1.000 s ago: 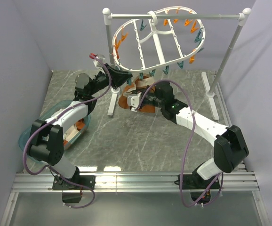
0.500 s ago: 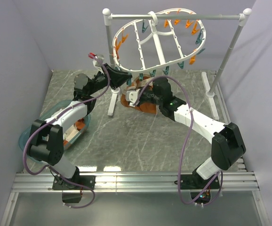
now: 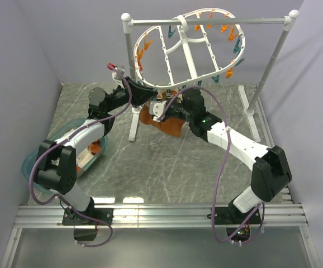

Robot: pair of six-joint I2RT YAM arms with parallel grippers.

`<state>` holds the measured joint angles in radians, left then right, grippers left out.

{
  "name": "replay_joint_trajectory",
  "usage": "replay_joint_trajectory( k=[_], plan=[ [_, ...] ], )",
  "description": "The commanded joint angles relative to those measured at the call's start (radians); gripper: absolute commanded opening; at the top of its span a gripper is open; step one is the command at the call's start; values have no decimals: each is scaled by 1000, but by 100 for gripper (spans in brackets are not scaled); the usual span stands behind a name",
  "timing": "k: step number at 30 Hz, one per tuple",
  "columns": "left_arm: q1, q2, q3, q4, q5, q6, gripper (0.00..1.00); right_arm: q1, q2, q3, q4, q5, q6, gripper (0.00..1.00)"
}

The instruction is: Clip the underwear to the hanger

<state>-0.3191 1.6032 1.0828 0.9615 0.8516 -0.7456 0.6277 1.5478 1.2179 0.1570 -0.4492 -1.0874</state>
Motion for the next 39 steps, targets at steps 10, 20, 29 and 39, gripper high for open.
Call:
replay_joint_trajectory(
  k=[10,20,29,39],
  plan=[
    [-15,3,3,59,150,31,0,-17,-18,45,27,-2,11,0],
    [-14,12,34,105,153,19,0,-22,-51,2,-5,-40,-48,0],
    [-11,17,40,114,139,12,0,-22,-67,-14,-17,-59,-75,0],
    [-12,27,63,120,139,-12,0,-20,-77,-38,-34,-59,-92,0]
  ],
)
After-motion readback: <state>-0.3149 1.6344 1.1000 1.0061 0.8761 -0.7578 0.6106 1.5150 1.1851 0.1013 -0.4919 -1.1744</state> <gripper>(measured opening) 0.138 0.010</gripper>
